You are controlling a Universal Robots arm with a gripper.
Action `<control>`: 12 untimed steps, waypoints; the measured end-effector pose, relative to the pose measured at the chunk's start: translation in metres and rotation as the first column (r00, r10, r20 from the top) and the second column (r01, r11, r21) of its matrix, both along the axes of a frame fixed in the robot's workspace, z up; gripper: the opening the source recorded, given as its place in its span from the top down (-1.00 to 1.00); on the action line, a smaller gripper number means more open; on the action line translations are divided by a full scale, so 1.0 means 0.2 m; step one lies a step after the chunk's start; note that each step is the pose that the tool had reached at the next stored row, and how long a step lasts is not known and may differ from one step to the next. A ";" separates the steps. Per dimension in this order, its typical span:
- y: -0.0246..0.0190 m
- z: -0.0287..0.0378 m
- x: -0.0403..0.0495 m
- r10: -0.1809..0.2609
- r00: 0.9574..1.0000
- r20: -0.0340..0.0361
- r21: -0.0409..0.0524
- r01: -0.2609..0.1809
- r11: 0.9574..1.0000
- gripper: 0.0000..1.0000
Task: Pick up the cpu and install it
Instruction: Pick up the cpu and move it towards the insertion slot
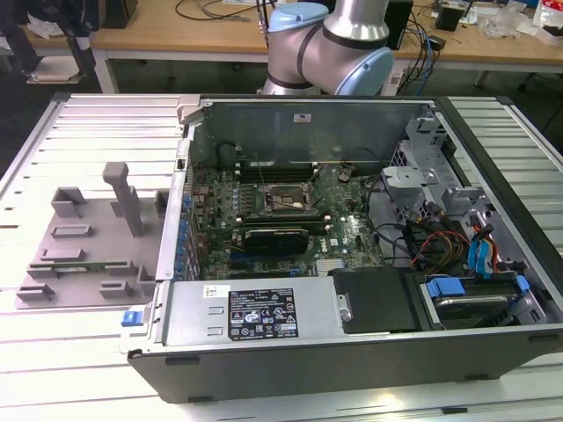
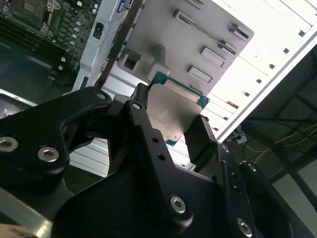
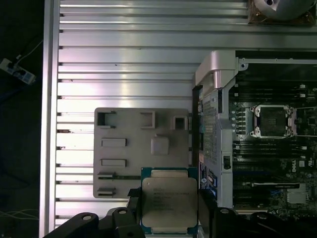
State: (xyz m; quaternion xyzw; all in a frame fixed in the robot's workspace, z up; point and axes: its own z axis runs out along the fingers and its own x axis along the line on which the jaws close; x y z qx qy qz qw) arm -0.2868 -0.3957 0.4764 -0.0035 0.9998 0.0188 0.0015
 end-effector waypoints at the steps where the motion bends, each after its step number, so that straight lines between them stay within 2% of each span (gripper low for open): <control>1: 0.000 0.000 0.016 0.000 1.000 0.000 0.000 0.000 1.000 -0.08; 8: 0.000 0.000 0.115 0.000 1.000 0.000 0.000 0.000 1.000 -0.08; 12: 0.000 0.000 0.199 0.000 1.000 0.000 0.000 0.000 1.000 -0.08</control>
